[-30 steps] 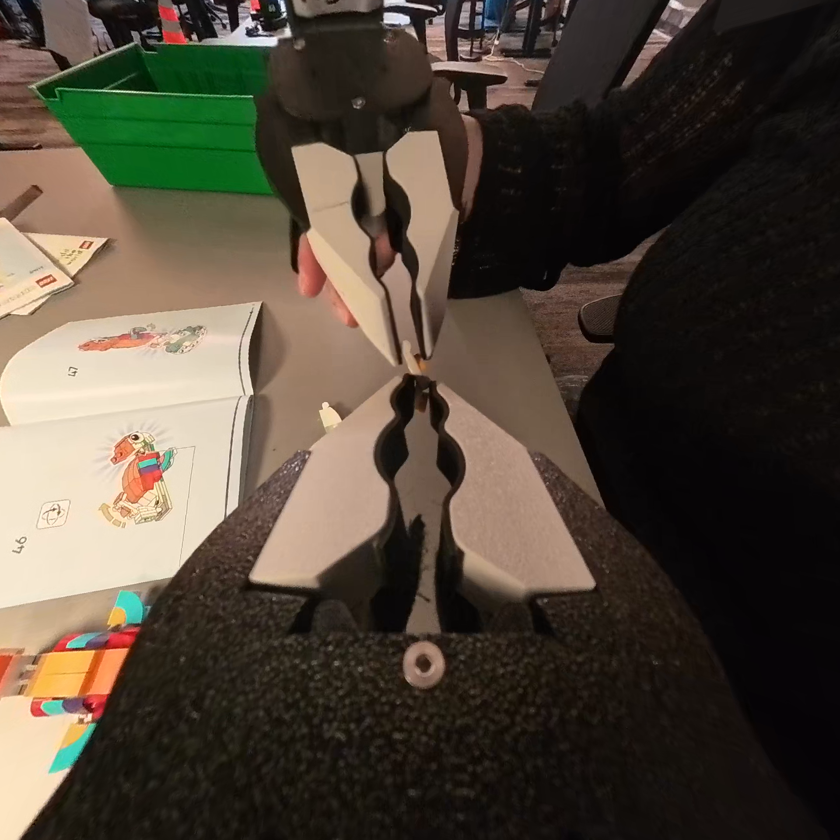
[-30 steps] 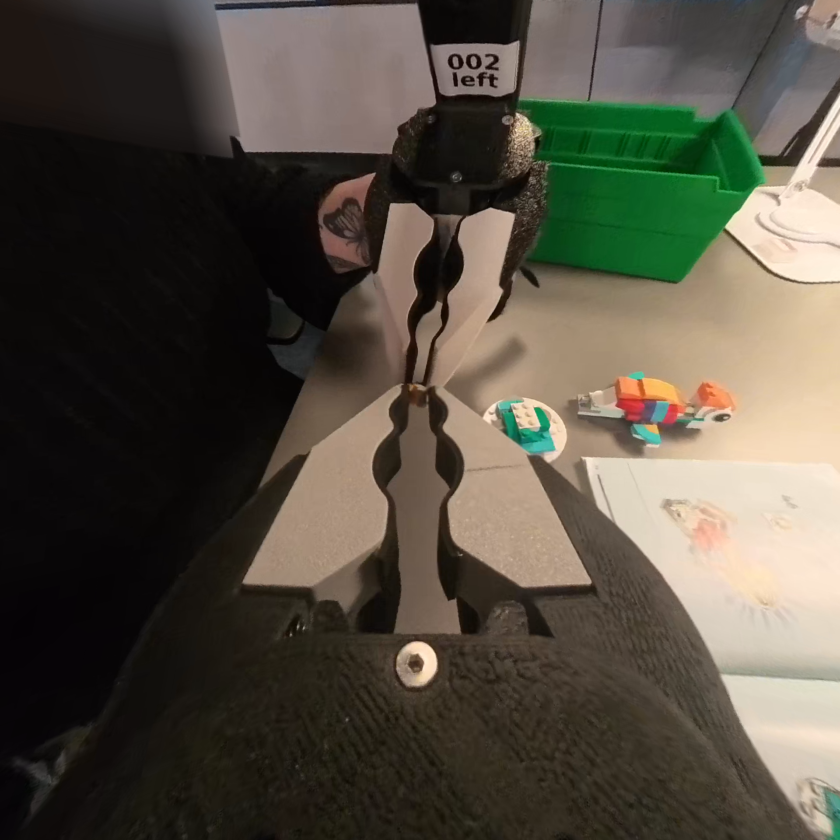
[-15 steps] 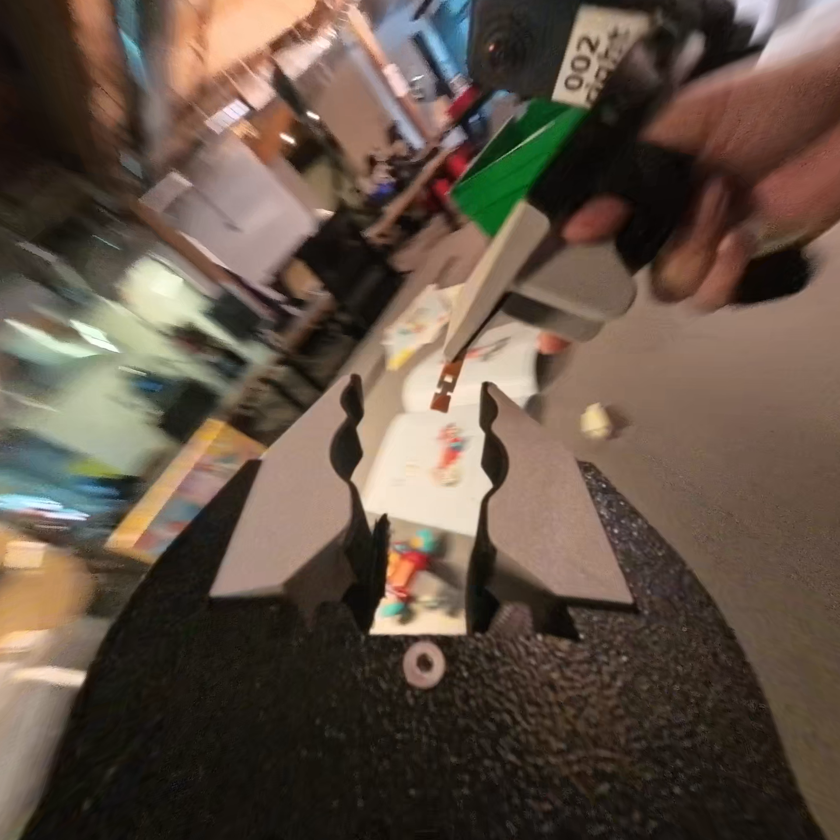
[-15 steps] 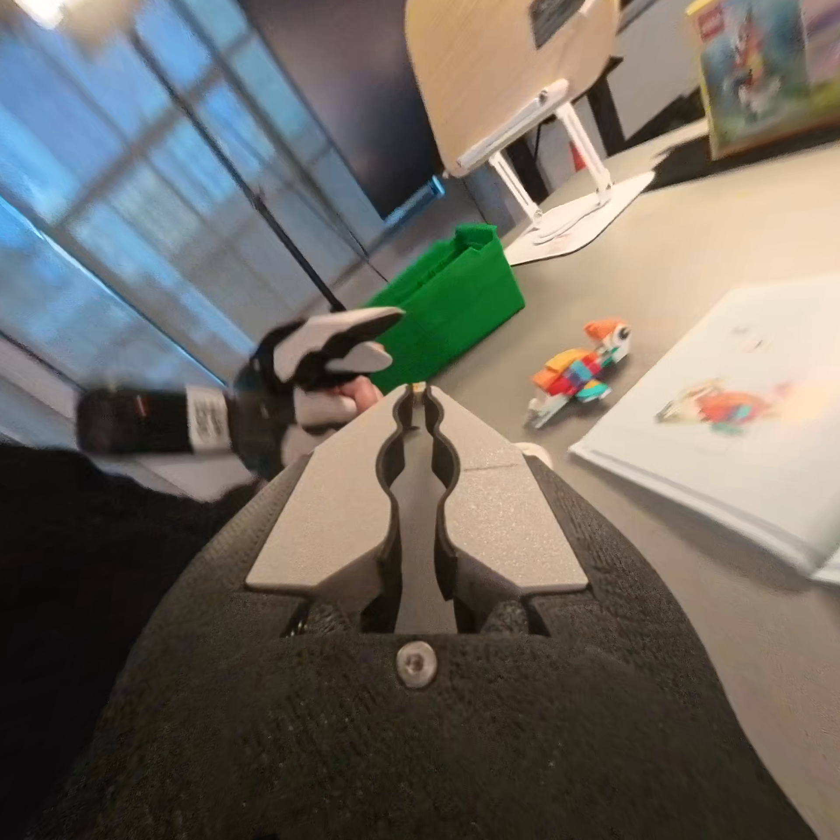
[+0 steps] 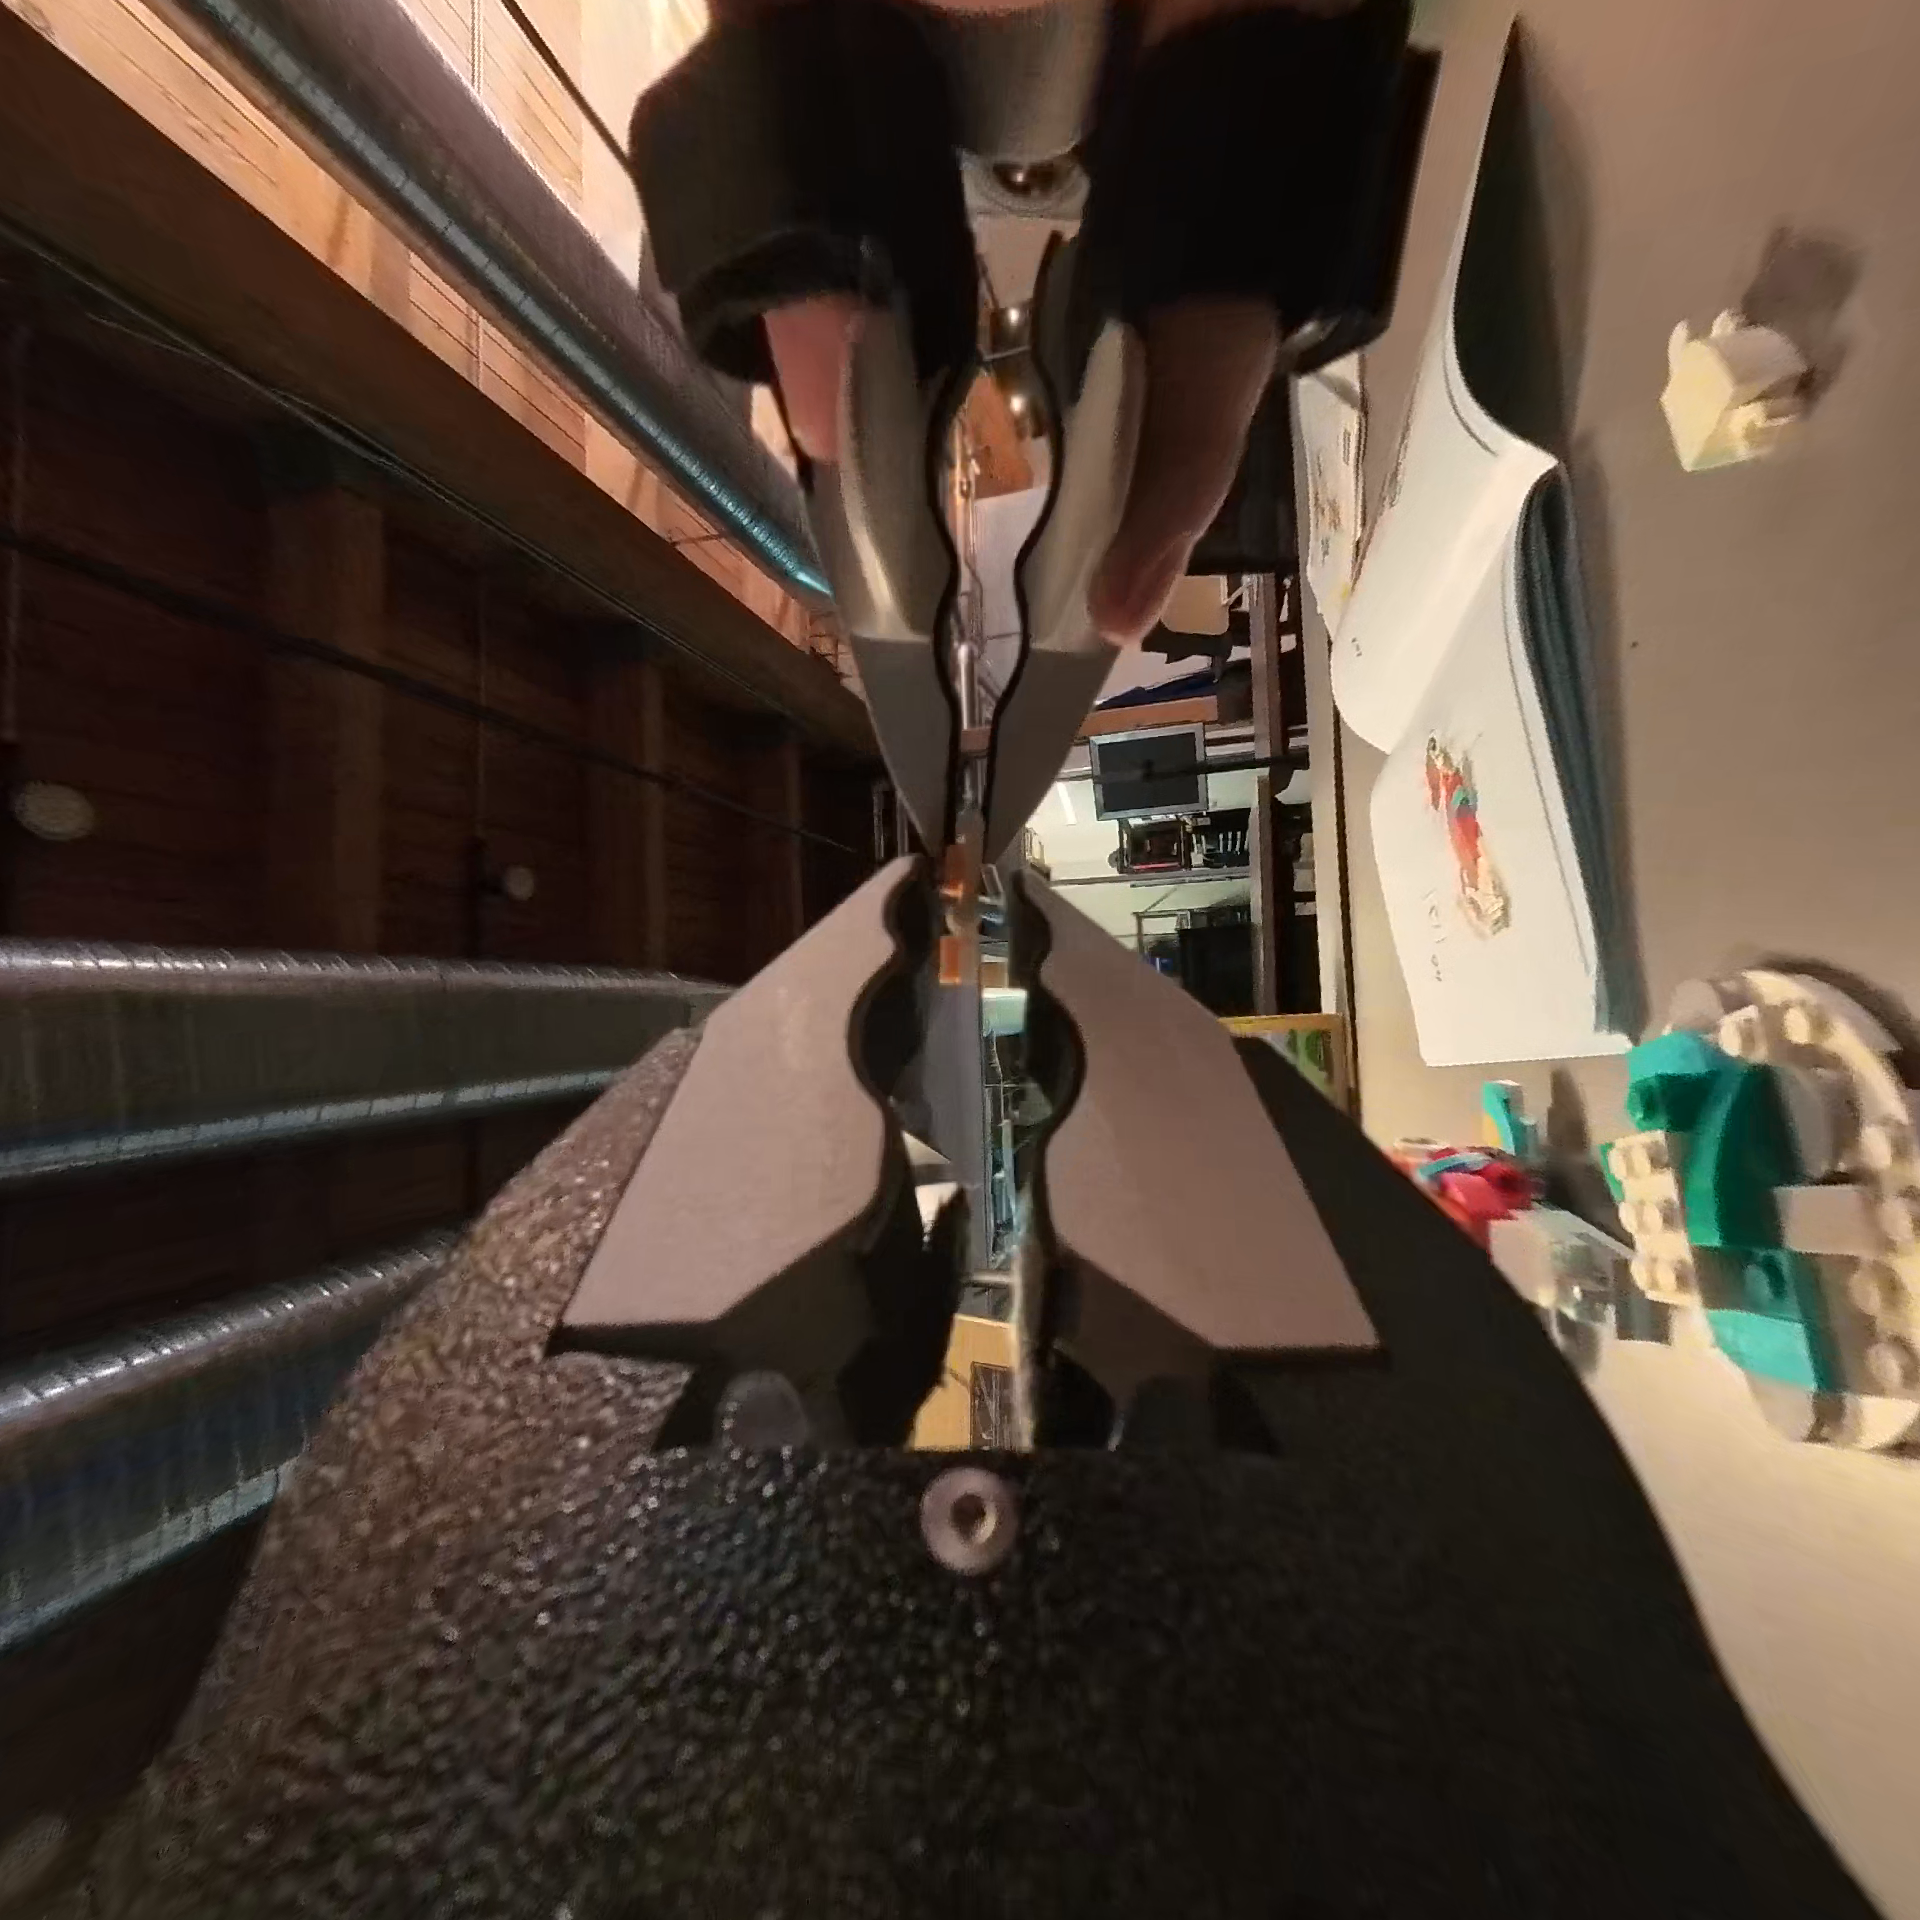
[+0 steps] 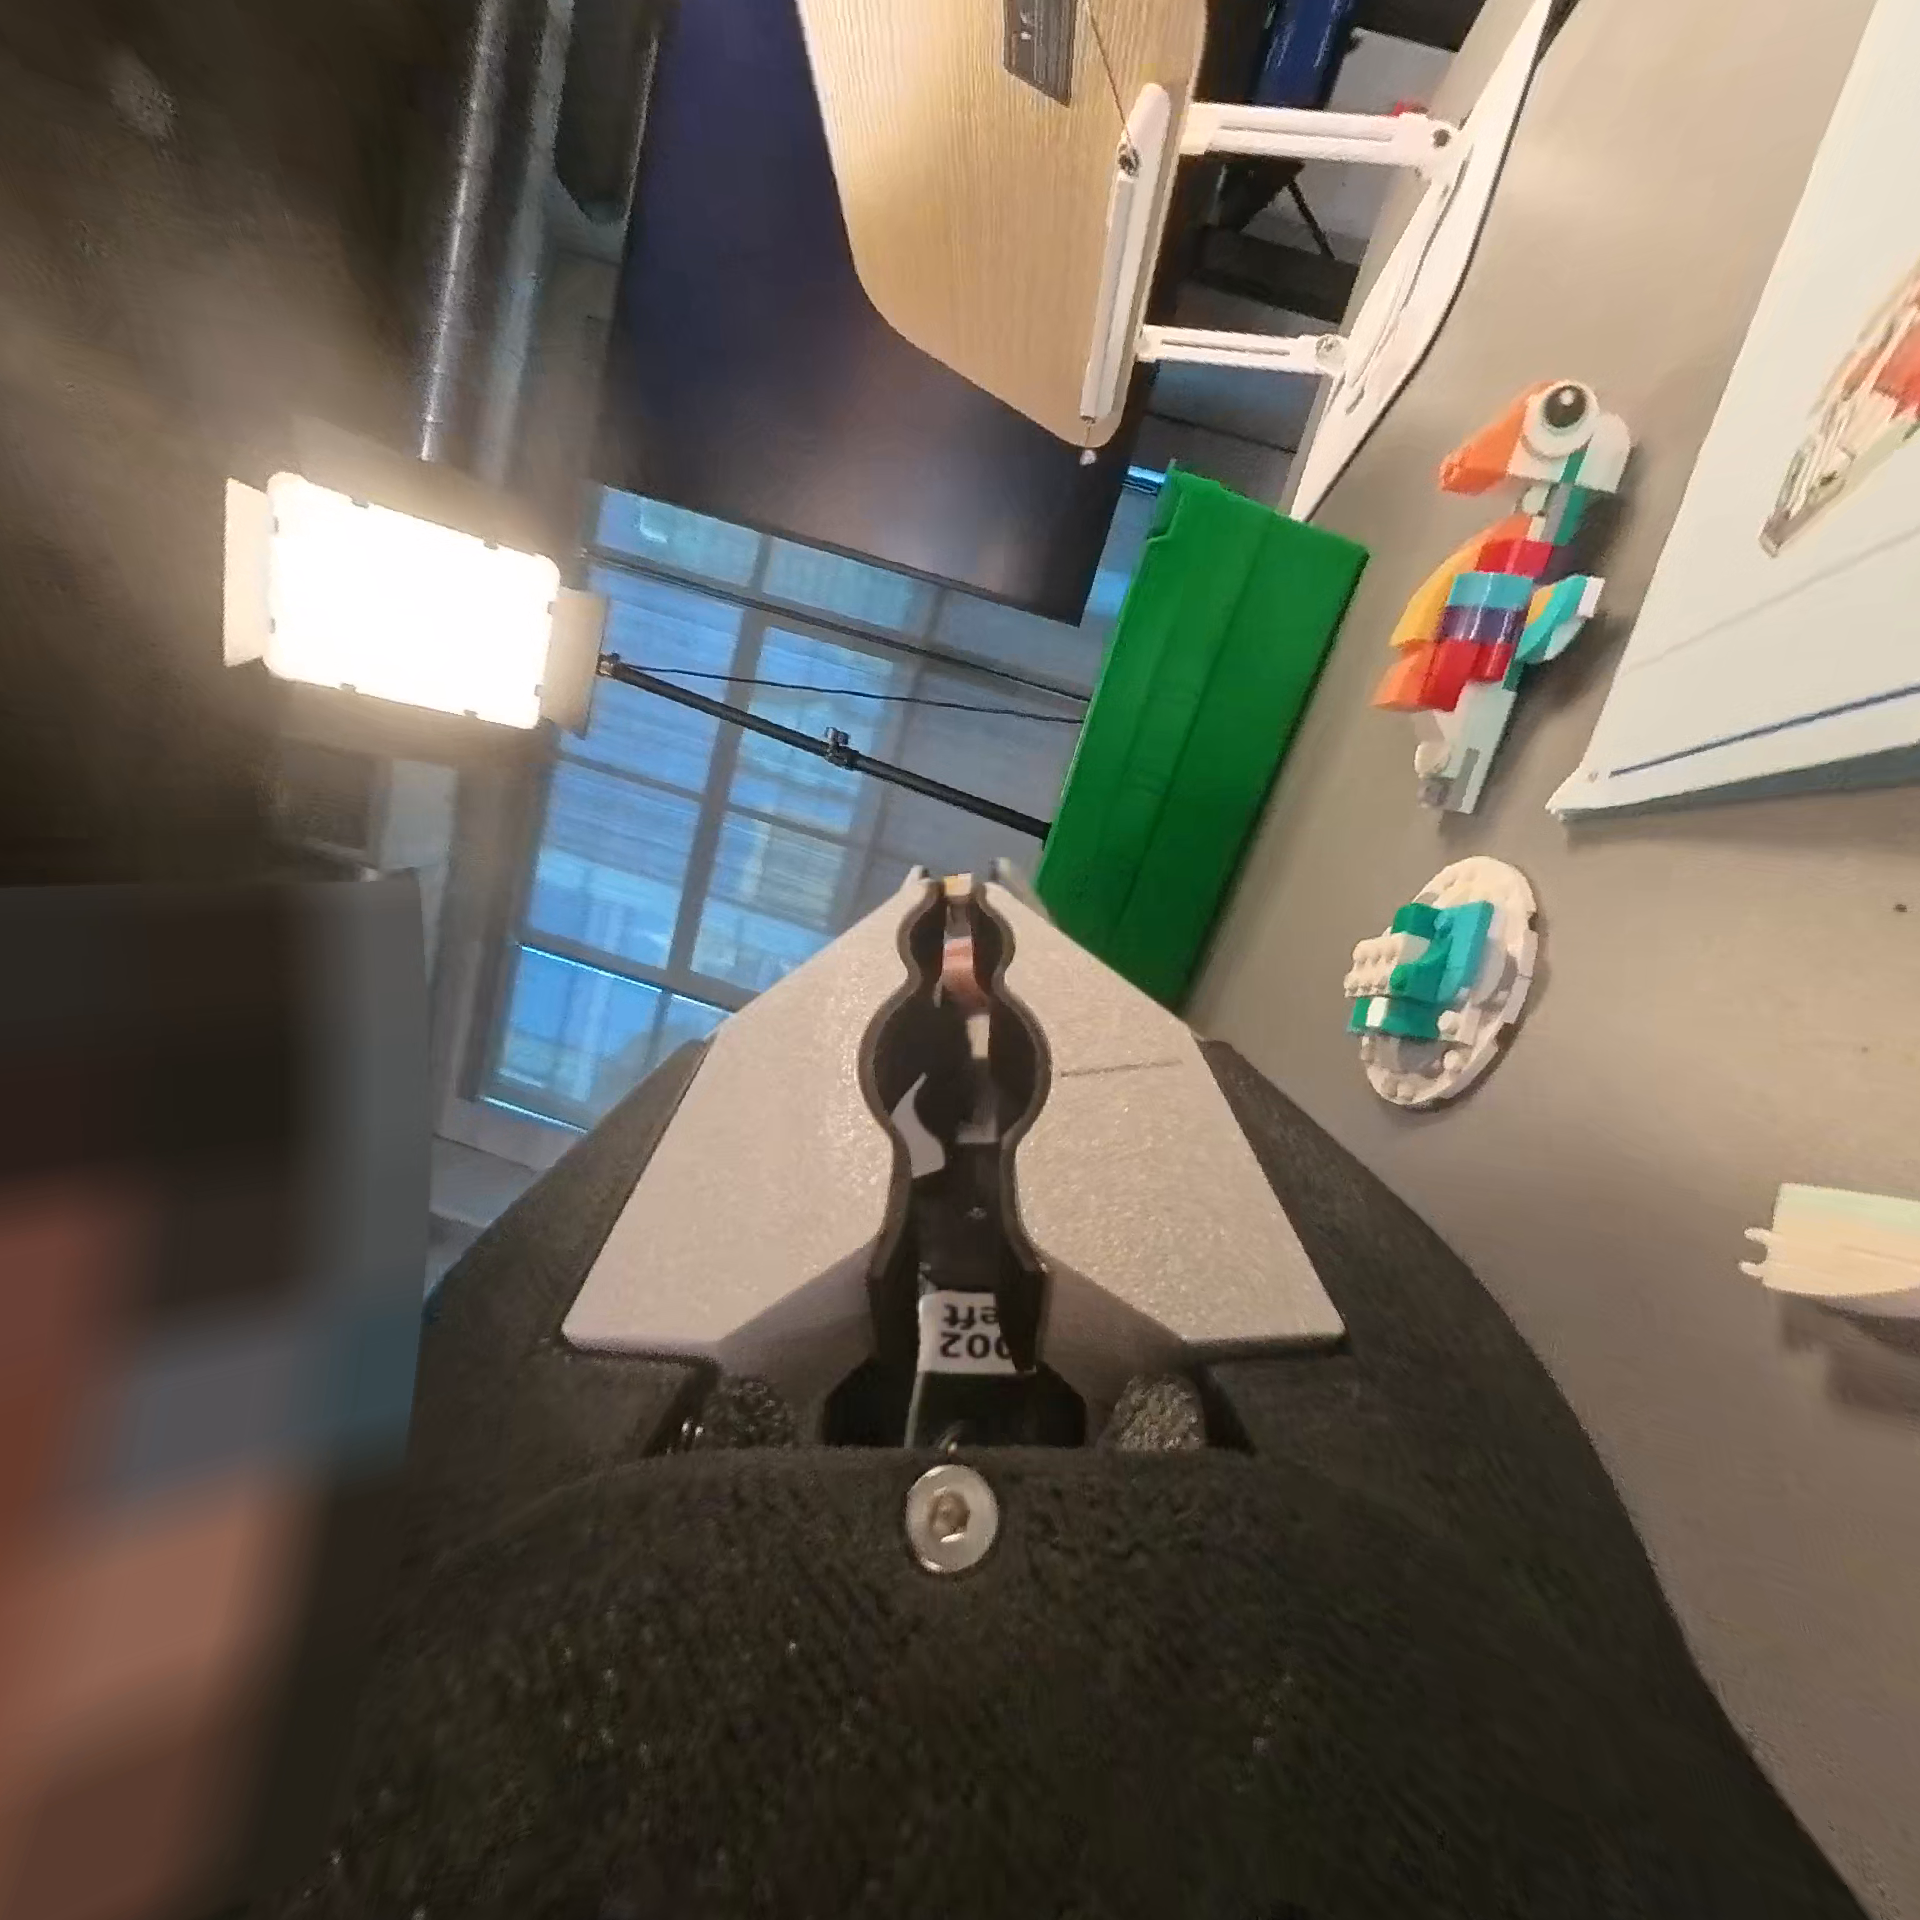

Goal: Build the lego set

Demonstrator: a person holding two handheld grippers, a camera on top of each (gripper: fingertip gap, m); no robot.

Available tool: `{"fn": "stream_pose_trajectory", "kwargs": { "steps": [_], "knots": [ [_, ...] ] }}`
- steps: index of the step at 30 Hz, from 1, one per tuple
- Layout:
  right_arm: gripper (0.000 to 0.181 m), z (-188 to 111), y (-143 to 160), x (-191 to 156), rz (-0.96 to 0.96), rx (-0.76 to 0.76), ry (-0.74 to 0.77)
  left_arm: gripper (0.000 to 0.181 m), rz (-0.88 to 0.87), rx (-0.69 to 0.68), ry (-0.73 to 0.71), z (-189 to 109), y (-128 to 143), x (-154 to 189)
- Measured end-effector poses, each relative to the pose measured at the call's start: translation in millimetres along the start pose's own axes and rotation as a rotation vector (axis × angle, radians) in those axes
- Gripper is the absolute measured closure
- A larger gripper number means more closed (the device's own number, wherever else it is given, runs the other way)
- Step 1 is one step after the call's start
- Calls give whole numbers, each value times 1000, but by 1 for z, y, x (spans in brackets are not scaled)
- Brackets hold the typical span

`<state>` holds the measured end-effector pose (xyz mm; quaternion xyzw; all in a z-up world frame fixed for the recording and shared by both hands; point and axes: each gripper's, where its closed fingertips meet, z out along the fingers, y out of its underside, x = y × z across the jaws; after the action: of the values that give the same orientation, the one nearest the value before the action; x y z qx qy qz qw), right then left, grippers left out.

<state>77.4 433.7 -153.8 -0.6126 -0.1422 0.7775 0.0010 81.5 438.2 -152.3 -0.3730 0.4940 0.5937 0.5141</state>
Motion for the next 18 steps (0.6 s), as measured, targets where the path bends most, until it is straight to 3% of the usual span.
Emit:
{"fn": "stream_pose_trajectory", "kwargs": {
  "steps": [4,8,12,18],
  "knots": [
    [177,-2,-1,5,-62,6,23,177,-28,17,70,1,0,5],
    [146,-20,-25,-3,-462,-22,74,177,-147,-15,189,1,7,18],
    [140,-51,-32,40,-1053,-353,351,177,-363,-16,407,-7,2,44],
    [144,-73,-1,87,-1358,-876,371,177,-662,-19,583,-14,-6,54]
  ]
}}
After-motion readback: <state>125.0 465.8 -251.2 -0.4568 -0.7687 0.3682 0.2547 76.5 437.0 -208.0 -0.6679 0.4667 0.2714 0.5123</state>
